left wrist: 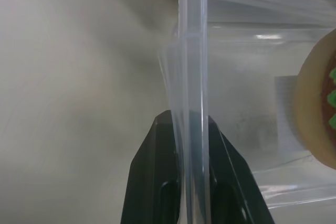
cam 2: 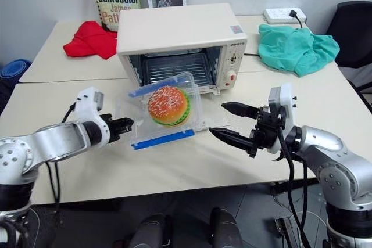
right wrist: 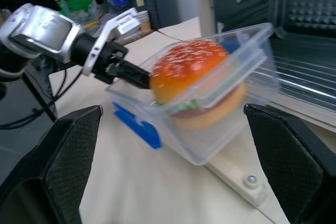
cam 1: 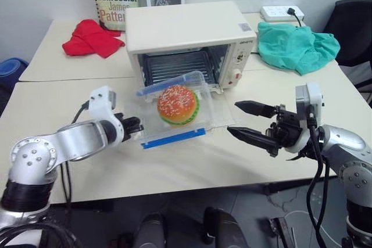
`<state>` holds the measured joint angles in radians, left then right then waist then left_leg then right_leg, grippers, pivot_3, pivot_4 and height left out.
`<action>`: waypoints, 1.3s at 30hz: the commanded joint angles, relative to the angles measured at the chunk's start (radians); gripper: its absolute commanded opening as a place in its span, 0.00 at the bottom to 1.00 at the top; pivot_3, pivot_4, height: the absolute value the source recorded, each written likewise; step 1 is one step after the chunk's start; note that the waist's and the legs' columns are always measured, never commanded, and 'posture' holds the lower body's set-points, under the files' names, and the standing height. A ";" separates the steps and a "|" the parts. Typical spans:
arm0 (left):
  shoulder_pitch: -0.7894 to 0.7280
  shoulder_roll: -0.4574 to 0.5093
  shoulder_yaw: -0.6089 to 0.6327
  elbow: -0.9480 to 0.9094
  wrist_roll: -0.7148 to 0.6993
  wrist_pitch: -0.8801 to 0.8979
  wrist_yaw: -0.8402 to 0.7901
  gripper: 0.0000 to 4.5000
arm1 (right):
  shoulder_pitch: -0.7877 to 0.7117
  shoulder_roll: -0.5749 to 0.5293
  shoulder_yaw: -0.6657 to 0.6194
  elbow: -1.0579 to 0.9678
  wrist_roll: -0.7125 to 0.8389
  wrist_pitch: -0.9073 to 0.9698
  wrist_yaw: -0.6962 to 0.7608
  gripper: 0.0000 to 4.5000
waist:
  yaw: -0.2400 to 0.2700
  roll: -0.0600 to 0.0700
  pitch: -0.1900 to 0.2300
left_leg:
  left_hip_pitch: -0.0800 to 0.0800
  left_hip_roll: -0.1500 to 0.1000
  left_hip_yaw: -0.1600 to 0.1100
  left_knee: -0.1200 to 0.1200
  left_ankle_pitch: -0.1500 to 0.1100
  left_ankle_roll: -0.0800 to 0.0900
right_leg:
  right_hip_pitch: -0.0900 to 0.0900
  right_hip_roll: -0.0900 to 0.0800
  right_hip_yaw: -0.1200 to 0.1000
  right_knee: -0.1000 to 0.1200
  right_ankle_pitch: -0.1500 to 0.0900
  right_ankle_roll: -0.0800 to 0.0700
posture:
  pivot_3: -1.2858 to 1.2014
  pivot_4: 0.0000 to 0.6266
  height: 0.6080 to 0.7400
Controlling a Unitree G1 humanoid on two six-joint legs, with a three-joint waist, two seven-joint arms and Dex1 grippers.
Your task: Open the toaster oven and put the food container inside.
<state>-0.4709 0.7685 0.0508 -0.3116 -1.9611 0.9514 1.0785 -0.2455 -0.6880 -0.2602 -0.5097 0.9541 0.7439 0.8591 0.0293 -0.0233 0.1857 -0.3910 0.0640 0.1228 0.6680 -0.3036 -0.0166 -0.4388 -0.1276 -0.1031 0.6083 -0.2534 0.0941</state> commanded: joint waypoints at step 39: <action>0.039 0.207 0.069 0.039 0.721 0.097 -1.847 0.10 | 0.182 -0.018 0.119 -0.123 -0.023 -0.011 -0.120 0.00 | -0.001 0.000 0.000 | 0.003 0.002 -0.003 -0.003 0.000 0.002 | 0.008 0.003 -0.005 -0.009 -0.002 -0.003 | 0.52 0.24 1.00</action>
<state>-0.4339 0.9483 0.1867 -0.2107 -1.3683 1.1214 -0.6331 -0.0554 -0.7156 -0.1506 -0.6376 0.9581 0.7612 0.7517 0.0281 -0.0237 0.1861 -0.3887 0.0657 0.1198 0.6644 -0.3041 -0.0138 -0.4310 -0.1246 -0.1081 0.5982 -0.2550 0.0911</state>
